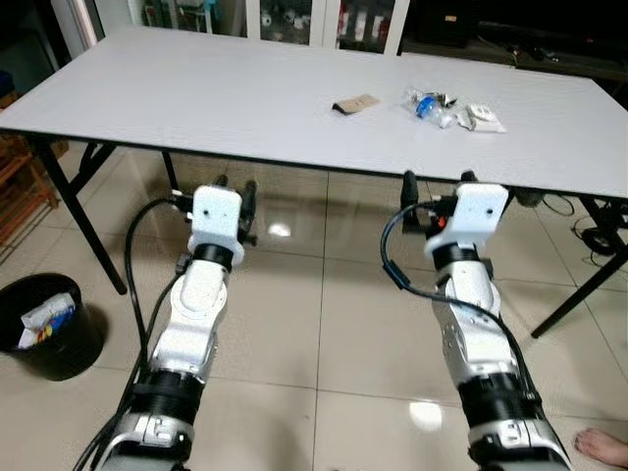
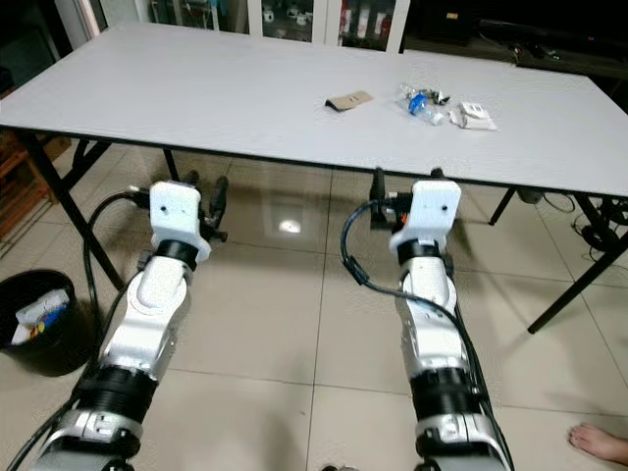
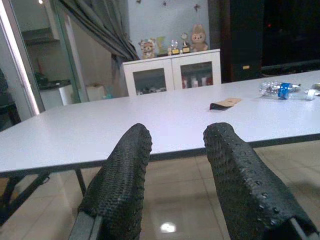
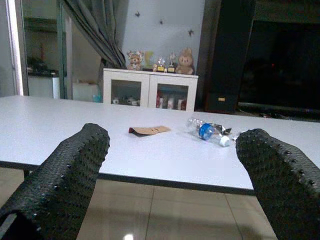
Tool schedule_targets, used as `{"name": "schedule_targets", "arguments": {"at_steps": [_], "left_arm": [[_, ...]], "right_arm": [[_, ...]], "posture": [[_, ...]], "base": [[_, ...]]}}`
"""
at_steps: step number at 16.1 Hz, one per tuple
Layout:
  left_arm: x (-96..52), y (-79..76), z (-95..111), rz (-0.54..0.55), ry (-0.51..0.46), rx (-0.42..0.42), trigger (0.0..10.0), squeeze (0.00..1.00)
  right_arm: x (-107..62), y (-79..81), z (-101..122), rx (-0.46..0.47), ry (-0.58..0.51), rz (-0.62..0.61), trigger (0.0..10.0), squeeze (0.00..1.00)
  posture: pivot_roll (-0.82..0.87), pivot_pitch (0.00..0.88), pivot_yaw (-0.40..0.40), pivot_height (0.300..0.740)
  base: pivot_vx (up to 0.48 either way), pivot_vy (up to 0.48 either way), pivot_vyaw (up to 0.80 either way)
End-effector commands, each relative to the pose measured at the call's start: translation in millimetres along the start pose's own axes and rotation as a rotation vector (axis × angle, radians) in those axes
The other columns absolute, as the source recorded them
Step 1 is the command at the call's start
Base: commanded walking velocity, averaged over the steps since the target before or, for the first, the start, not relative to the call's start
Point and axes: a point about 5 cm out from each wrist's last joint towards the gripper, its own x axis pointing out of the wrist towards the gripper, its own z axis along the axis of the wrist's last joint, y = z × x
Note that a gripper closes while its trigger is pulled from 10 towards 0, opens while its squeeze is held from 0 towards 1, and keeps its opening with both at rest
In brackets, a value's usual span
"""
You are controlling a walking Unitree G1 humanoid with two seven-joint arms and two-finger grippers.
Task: Picking trash to rubbish bin
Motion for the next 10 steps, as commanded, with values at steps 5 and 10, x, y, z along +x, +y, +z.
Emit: {"name": "schedule_targets", "arguments": {"at_steps": [5,10], "left_arm": [[7.4,1.4,13.1,0.003,-0.029,0.008,10.0,0.00],[9.6,4.7,11.2,0.002,-0.006,0.021,10.0,0.00]], "right_arm": [[3.1,4.0,5.4,0.001,0.001,-0.006,10.0,0.00],[5.5,9.4,4.1,0.011,0.020,-0.008,10.0,0.00]], "posture": [[0.01,0.000,-0.062,0.740],[0.00,0.000,-0.050,0.740]], "base": [[0.469,0.000,0.00],[0.468,0.000,0.00]]}}
